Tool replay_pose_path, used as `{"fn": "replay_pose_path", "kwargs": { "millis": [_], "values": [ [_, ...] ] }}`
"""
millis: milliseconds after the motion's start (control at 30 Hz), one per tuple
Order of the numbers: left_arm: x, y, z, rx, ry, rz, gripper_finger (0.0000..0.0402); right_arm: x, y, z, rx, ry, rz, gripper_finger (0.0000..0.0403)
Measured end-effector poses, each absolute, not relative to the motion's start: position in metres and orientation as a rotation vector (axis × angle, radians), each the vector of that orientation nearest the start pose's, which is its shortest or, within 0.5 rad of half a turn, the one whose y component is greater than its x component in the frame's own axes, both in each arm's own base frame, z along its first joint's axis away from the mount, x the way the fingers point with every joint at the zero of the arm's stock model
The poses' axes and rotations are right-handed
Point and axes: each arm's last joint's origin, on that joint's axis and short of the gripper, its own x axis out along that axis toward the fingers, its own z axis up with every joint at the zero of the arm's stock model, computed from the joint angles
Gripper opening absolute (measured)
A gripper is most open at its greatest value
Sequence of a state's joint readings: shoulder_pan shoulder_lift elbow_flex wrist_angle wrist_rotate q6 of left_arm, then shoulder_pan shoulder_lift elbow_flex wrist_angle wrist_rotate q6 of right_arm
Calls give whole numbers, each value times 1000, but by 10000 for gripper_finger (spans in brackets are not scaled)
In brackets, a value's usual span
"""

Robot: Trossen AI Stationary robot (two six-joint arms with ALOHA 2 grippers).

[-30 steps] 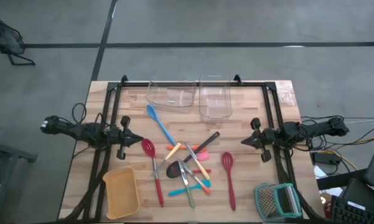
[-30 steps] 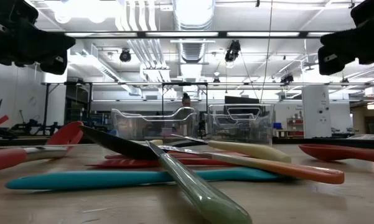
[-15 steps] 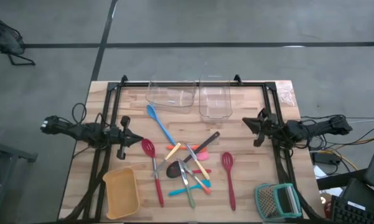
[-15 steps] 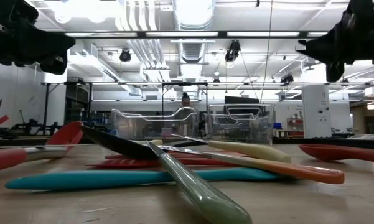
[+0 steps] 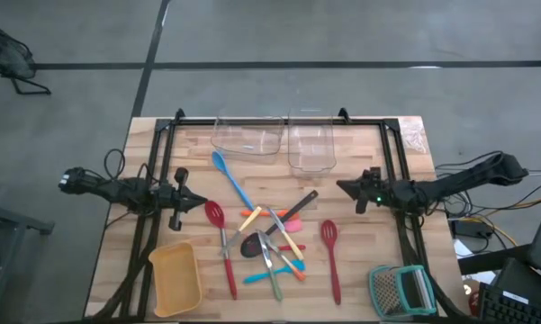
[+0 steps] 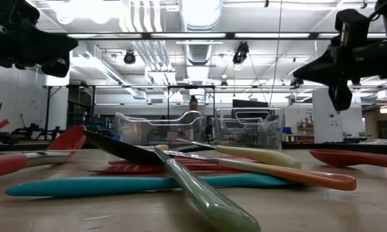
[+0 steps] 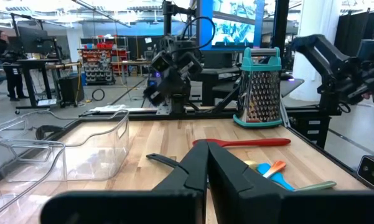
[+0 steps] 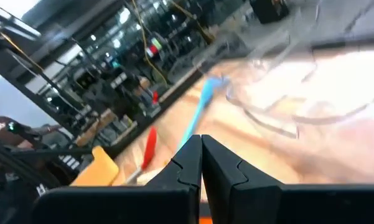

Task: Pick & Place Kitchen Items
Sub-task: Put the yellow knife into the right transparent bin

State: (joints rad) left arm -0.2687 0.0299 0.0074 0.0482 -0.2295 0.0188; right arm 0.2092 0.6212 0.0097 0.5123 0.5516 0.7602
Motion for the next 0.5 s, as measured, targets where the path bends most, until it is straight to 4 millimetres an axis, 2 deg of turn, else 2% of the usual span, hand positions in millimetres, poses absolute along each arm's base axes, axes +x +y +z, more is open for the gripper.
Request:
{"fn": "replay_pose_path", "kwargs": {
  "millis": [167,500],
  "values": [
    [97,-20,168,13,-25,-39,12,140,15,154,725,-12,-346,10],
    [97,-20,168,12,-26,-39,12,167,21,178,670,49,-361,66]
  ]
}}
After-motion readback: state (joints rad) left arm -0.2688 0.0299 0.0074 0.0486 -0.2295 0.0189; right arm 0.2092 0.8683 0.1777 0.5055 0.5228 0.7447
